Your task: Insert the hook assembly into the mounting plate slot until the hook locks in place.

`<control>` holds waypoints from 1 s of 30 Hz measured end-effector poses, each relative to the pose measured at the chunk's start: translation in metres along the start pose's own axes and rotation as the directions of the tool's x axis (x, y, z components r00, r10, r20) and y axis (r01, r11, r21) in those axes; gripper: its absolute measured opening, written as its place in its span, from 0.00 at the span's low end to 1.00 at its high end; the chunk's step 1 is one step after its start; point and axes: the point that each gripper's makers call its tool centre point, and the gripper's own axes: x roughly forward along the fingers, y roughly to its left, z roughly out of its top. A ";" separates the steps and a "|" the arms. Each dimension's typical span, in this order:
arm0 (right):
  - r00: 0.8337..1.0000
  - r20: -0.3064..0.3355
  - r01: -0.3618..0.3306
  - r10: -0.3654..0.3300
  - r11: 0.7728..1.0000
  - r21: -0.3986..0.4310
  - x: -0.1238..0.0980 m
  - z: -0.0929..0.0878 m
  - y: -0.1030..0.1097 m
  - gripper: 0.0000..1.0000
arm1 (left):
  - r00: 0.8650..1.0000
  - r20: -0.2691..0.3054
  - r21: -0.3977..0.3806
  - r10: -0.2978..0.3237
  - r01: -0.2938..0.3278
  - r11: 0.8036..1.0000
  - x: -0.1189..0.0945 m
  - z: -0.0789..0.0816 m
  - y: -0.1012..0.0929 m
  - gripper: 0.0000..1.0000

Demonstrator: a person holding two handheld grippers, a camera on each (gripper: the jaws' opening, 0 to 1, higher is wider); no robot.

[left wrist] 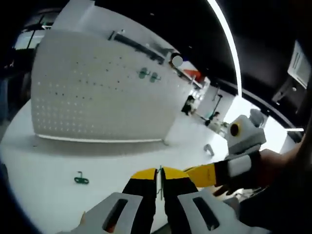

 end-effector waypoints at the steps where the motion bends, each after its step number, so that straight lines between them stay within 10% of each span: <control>1: 1.000 -0.001 0.000 0.000 1.000 -0.002 0.000 0.000 0.000 0.01 | 1.000 0.002 -0.008 -0.003 0.003 1.000 0.000 0.000 0.000 0.03; 17: 0.997 0.000 0.074 -0.075 0.981 -0.178 -0.009 0.002 -0.013 0.00 | 0.999 -0.035 -0.056 -0.029 0.027 0.998 -0.006 -0.002 0.002 0.16; 30: 0.988 0.085 0.151 -0.130 0.924 -0.350 -0.022 0.036 -0.011 0.00 | 0.996 -0.074 -0.034 -0.038 0.036 0.999 -0.012 -0.005 0.001 0.23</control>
